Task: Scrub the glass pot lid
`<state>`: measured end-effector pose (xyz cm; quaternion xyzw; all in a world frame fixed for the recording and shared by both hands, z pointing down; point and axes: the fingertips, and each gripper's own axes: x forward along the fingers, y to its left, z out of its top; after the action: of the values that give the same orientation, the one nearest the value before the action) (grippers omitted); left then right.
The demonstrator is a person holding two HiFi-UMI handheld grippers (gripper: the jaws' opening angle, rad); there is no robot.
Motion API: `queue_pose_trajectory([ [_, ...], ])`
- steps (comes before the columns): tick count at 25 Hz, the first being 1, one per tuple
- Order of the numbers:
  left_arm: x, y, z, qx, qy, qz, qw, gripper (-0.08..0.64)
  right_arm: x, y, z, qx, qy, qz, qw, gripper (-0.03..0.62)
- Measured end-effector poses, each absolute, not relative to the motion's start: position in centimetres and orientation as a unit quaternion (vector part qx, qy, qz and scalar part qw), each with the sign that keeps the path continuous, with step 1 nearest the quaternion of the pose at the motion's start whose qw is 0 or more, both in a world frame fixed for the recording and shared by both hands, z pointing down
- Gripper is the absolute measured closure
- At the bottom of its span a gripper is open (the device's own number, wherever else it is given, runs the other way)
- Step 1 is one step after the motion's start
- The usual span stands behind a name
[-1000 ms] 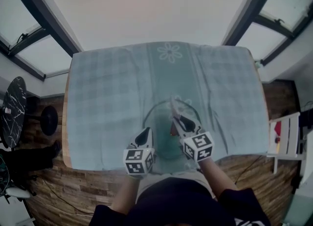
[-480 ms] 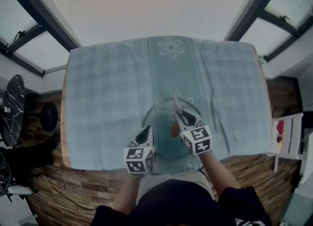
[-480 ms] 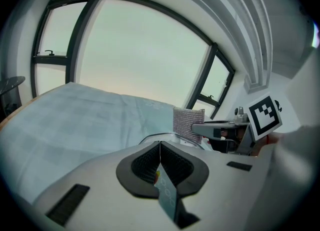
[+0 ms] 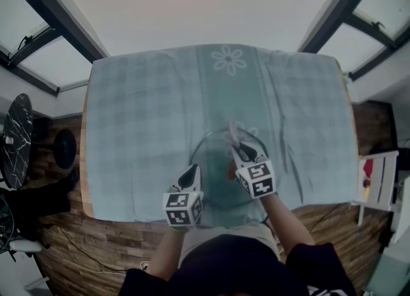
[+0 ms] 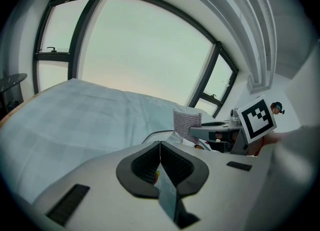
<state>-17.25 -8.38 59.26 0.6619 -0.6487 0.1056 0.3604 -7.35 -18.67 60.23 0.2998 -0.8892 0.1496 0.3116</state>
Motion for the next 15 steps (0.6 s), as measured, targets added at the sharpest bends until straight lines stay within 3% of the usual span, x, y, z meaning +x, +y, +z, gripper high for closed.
queue_pose_trajectory([
  [15, -17.5, -8.5, 59.2, 0.667, -0.644, 0.103, 0.361, 0.556, -9.1, -17.0, 61.3, 0.255, -0.884, 0.127, 0.372, 0.514],
])
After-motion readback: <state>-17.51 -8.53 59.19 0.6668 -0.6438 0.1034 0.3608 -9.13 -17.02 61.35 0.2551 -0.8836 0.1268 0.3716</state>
